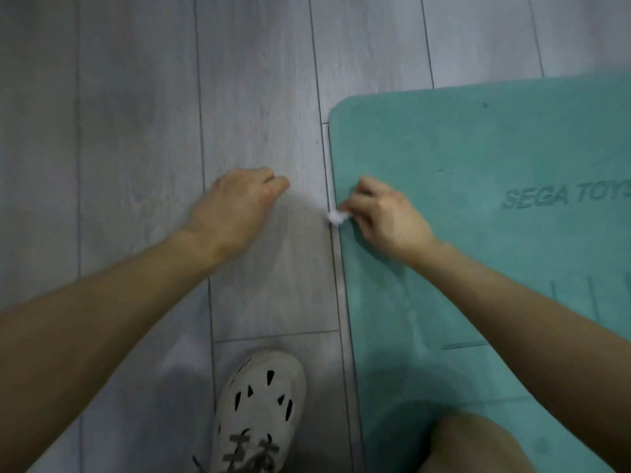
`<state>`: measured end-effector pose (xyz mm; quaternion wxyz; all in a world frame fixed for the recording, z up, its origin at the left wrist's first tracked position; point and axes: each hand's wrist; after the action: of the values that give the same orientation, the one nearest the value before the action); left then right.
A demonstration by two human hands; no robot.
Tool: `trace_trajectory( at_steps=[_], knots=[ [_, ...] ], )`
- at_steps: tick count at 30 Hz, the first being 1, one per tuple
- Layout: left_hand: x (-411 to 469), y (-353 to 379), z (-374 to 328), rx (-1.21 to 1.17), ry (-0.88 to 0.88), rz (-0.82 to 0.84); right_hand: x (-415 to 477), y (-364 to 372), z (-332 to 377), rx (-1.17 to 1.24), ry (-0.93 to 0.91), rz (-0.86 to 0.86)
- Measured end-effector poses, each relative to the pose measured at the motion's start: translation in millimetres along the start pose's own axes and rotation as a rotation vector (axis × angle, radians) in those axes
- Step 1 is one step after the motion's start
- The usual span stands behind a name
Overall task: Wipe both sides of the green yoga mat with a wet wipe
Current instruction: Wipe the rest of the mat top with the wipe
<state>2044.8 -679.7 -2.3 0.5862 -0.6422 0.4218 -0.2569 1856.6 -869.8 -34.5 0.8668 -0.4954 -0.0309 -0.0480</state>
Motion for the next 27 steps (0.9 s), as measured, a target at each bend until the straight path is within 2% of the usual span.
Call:
trace_trajectory(
  at_steps=[4, 6, 11, 14, 17, 20, 22, 24, 27],
  knots=[
    [5, -8, -2, 0.036, -0.048, -0.073, 87, -4, -34, -0.093, 0.248, -0.210],
    [2, -6, -9, 0.055, -0.008, -0.077, 83, 0, -24, -0.089, 0.301, -0.235],
    [-11, 1, -32, 0.023, -0.072, -0.039, -52, 19, 55, 0.033, 0.175, -0.079],
    [-12, 14, -39, 0.030, -0.100, -0.045, -104, 22, 71, 0.057, 0.109, -0.022],
    [-20, 23, -36, -0.001, -0.116, -0.085, -55, 18, 42, -0.021, 0.123, -0.110],
    [-29, 32, -28, -0.014, -0.124, -0.070, 25, 10, -6, -0.134, 0.289, -0.271],
    [-32, 35, -22, -0.025, -0.125, -0.097, 55, 10, -20, -0.144, 0.360, -0.309],
    [-35, 35, -22, -0.020, -0.128, -0.122, 47, 15, -9, -0.135, 0.322, -0.310],
    [-32, 35, -33, -0.007, -0.123, -0.095, -36, 28, 33, -0.049, 0.170, -0.223]
  ],
)
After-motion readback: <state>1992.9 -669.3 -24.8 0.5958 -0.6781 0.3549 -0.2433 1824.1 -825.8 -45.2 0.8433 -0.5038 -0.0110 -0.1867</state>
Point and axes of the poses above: each hand's wrist, its own x-axis towards the middle knuckle, its own y-axis out of the palm, z = x × y, and after that the axes turned 13 degrees about -y, right-handed
